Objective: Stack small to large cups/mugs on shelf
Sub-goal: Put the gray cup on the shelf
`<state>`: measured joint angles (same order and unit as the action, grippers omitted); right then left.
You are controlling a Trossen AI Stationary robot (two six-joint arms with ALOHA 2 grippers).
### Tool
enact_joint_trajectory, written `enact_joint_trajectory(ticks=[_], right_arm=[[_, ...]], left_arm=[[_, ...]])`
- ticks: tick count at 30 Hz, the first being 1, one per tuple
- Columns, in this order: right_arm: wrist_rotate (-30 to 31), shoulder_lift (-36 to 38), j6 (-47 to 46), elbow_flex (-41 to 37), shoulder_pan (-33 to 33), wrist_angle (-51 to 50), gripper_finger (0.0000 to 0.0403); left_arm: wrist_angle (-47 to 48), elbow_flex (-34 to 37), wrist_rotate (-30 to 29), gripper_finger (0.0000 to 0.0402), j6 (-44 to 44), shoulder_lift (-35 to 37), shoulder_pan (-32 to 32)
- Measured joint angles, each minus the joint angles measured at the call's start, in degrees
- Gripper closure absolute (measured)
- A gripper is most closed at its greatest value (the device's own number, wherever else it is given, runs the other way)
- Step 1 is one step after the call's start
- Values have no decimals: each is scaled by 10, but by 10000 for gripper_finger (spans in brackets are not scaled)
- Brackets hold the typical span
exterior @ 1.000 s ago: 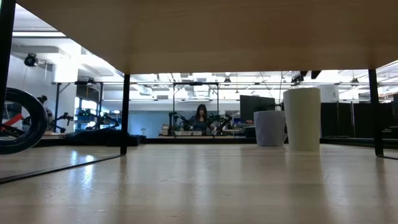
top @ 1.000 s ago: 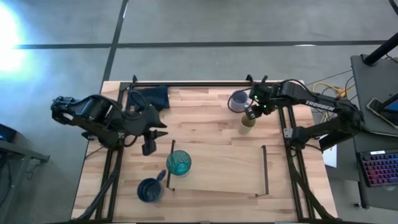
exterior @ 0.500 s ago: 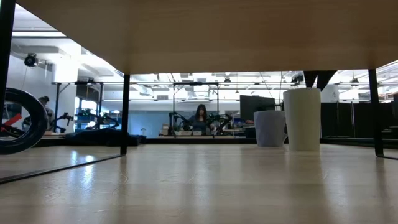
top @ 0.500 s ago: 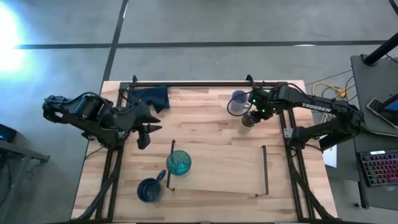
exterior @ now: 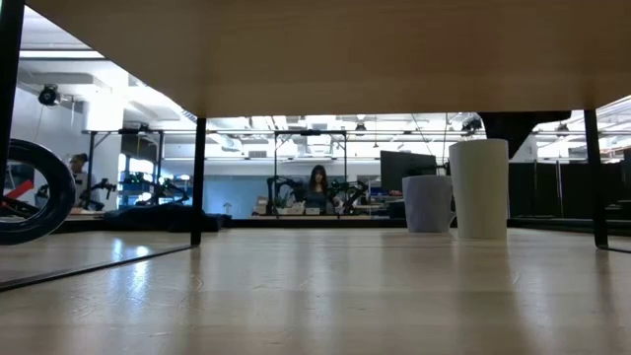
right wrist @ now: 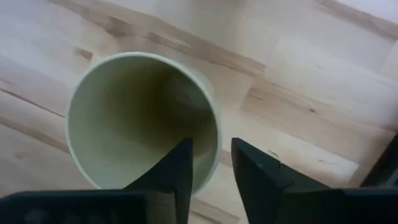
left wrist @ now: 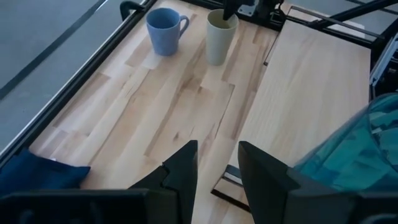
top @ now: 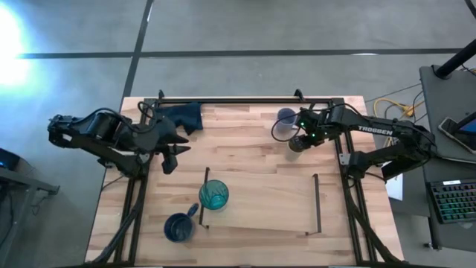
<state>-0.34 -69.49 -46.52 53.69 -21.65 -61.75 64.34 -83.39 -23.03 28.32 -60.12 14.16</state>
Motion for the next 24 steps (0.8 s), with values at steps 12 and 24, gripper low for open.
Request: enact_joint_trajectory(ticks=[12, 24], right_arm=[[11, 0, 12, -4, 0, 15, 381], [14, 0, 30, -34, 0, 23, 393]], left_arm=[[1, 1, 0, 301, -1, -7, -4], [1, 1, 0, 301, 14, -5, -11]])
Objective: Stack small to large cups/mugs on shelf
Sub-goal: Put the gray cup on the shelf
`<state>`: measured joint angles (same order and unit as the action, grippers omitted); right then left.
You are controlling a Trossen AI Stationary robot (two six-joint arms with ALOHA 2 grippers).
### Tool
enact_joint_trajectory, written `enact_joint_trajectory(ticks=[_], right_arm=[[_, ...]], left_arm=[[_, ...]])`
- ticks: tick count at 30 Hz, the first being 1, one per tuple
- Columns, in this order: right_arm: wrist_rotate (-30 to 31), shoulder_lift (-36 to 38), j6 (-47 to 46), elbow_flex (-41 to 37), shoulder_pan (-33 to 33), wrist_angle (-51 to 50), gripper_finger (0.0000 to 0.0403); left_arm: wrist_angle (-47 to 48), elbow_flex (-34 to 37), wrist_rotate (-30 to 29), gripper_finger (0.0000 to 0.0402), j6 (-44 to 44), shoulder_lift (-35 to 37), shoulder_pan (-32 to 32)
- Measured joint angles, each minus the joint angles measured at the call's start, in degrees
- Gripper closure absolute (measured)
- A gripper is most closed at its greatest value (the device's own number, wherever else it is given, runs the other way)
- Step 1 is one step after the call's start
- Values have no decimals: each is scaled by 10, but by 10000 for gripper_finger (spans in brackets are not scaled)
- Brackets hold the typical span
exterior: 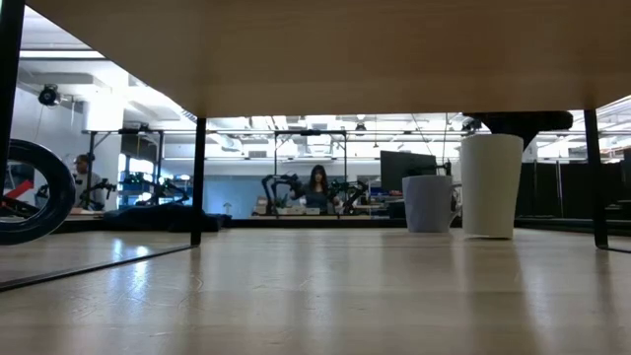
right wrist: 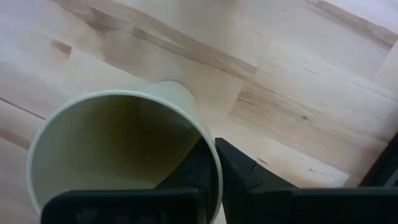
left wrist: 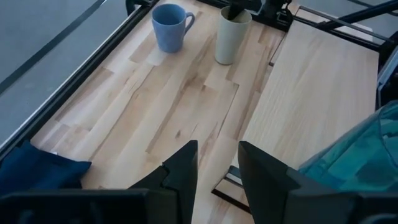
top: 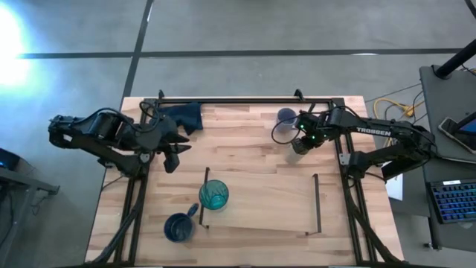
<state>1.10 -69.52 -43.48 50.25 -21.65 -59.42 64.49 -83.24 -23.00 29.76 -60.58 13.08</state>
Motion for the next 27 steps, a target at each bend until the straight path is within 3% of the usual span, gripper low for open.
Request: enact_joint_trajectory(ticks=[7, 16, 27], right_arm=[[-29, 0, 5, 37, 1, -5, 394], [-25, 0, 19, 159, 18, -79, 394], [35, 0, 23, 355, 108, -194, 394]], left_arm=[[0, 0, 0, 301, 0, -2, 0], [0, 0, 0, 301, 0, -2, 0], [0, 0, 0, 301, 0, -2, 0]])
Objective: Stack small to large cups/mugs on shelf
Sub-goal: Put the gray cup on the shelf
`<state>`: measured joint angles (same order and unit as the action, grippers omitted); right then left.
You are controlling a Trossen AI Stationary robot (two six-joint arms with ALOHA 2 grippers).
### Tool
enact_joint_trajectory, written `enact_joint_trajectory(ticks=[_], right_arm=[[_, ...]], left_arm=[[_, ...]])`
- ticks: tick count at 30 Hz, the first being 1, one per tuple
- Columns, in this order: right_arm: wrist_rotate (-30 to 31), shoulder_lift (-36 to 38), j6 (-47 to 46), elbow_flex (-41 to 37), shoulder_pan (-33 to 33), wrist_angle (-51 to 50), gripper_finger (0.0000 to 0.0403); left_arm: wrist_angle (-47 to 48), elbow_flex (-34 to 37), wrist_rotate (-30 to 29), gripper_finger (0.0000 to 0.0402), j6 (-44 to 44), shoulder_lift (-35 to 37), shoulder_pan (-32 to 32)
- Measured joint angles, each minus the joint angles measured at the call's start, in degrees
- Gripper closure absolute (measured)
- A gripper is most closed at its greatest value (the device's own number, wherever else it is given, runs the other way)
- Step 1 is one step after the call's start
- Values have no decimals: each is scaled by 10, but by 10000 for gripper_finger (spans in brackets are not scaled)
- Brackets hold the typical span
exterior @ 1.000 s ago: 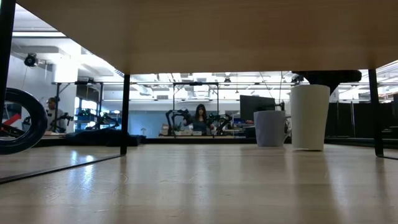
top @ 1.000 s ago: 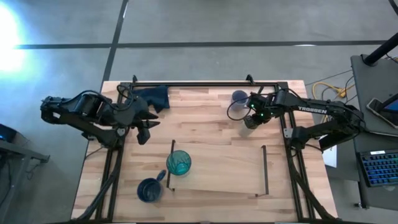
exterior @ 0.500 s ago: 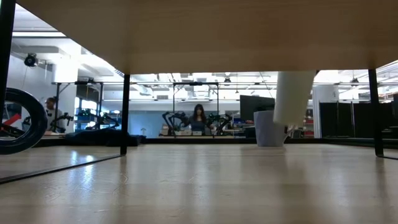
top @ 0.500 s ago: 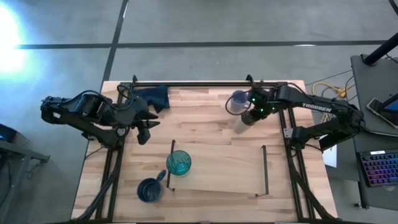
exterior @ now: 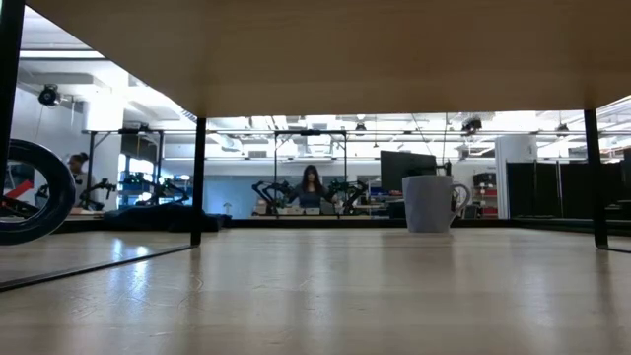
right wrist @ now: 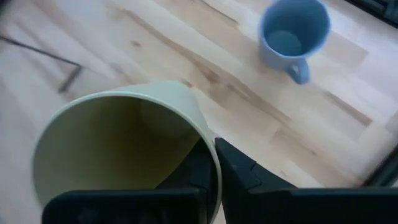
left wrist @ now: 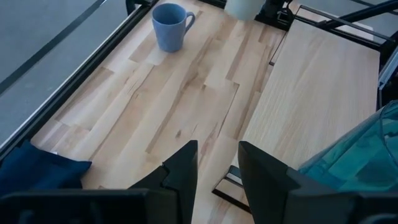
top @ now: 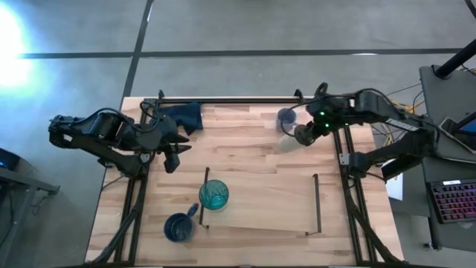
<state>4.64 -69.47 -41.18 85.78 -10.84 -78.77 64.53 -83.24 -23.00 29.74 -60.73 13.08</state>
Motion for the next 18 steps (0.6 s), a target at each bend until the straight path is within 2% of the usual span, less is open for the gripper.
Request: enact_joint_trajectory(ticks=[8, 15, 18], right_arm=[[6, -46, 3, 81, 100, -10, 394], [10, -155, 67, 177, 198, -18, 394], [13, -207, 91, 236, 219, -22, 394]], left_arm=[[0, 0, 3, 301, 0, -3, 0], [-1, -2, 29, 301, 2, -6, 0], [-1, -2, 38, 301, 14, -6, 0]])
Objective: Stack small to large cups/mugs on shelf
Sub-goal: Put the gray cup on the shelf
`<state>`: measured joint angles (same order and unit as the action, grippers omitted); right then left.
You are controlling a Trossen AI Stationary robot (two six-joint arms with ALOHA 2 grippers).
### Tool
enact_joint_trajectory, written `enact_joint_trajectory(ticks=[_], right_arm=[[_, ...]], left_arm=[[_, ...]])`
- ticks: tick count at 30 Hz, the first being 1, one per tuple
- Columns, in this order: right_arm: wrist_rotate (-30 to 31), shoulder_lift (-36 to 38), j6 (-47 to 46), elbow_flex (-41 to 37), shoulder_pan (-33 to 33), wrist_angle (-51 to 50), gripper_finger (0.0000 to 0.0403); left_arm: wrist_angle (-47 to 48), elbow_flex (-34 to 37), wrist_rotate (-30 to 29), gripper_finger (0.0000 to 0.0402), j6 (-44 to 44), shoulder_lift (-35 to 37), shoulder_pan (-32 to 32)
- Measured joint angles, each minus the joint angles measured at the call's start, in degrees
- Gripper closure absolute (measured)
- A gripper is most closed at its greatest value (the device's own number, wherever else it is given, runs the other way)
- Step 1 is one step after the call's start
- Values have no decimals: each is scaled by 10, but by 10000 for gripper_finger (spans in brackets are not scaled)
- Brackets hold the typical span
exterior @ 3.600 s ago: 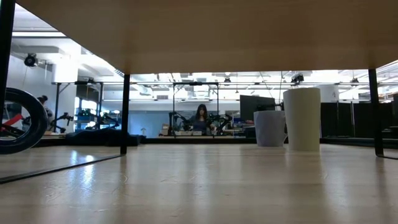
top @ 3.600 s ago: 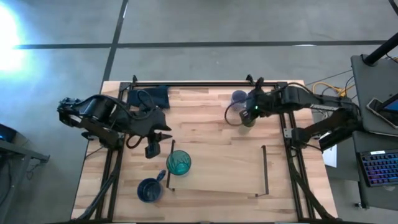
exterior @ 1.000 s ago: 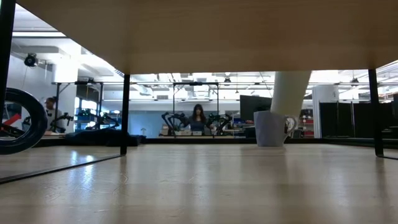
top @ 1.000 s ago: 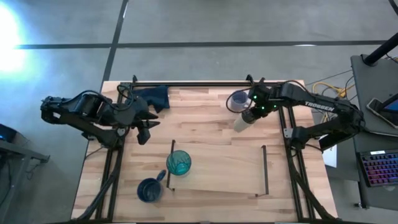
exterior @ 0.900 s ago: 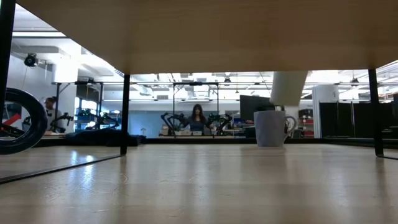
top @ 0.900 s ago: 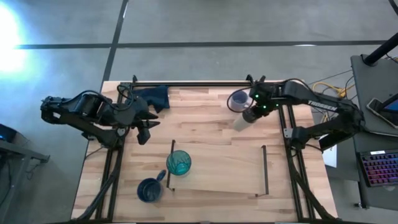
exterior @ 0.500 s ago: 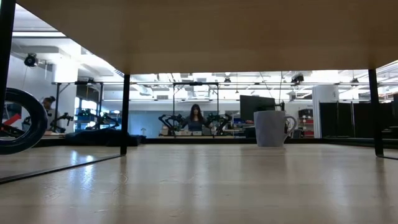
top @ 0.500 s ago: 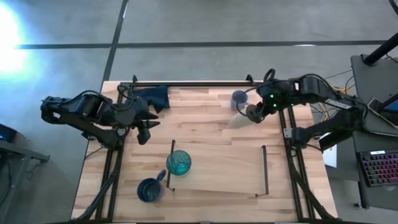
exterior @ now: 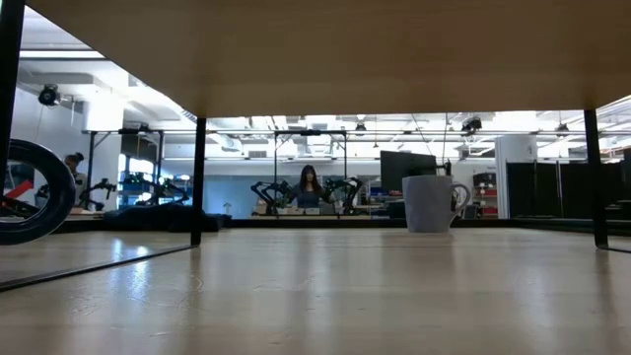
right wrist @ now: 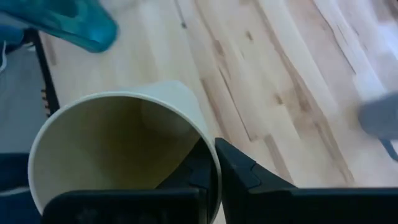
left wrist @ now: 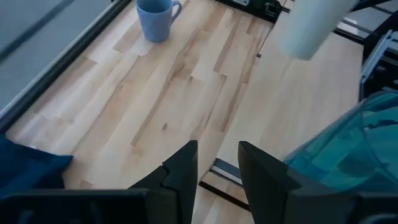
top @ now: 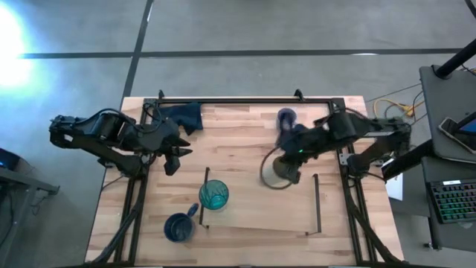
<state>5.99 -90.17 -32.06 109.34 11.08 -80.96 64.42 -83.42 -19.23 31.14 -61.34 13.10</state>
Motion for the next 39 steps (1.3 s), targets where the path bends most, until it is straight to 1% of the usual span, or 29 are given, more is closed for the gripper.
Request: enact_joint_trajectory(ticks=[8, 11, 14, 16, 19, 26, 30, 33, 39], right_arm=[[-4, -138, 59, 160, 7, -68, 394], [-27, -181, 66, 216, 7, -94, 394], [-51, -206, 73, 257, 13, -88, 394], [-70, -204, 72, 249, 15, -69, 394], [-89, -207, 63, 244, 23, -78, 394], [-94, -212, 94, 244, 66, -47, 394], [-88, -218, 95, 244, 71, -36, 394], [-72, -225, 96, 243, 72, -31, 394], [-63, -240, 101, 243, 68, -21, 394]], left_arm=[[1, 0, 15, 301, 2, 4, 0], [8, 0, 24, 301, 2, 4, 0], [12, 0, 30, 301, 2, 4, 0], [18, 0, 31, 301, 2, 4, 0], [24, 0, 33, 301, 2, 6, 0], [25, 0, 33, 301, 1, 9, 0], [22, 0, 41, 301, 1, 7, 0], [11, 0, 53, 301, 1, 5, 0], [-29, 0, 60, 301, 2, 7, 0]])
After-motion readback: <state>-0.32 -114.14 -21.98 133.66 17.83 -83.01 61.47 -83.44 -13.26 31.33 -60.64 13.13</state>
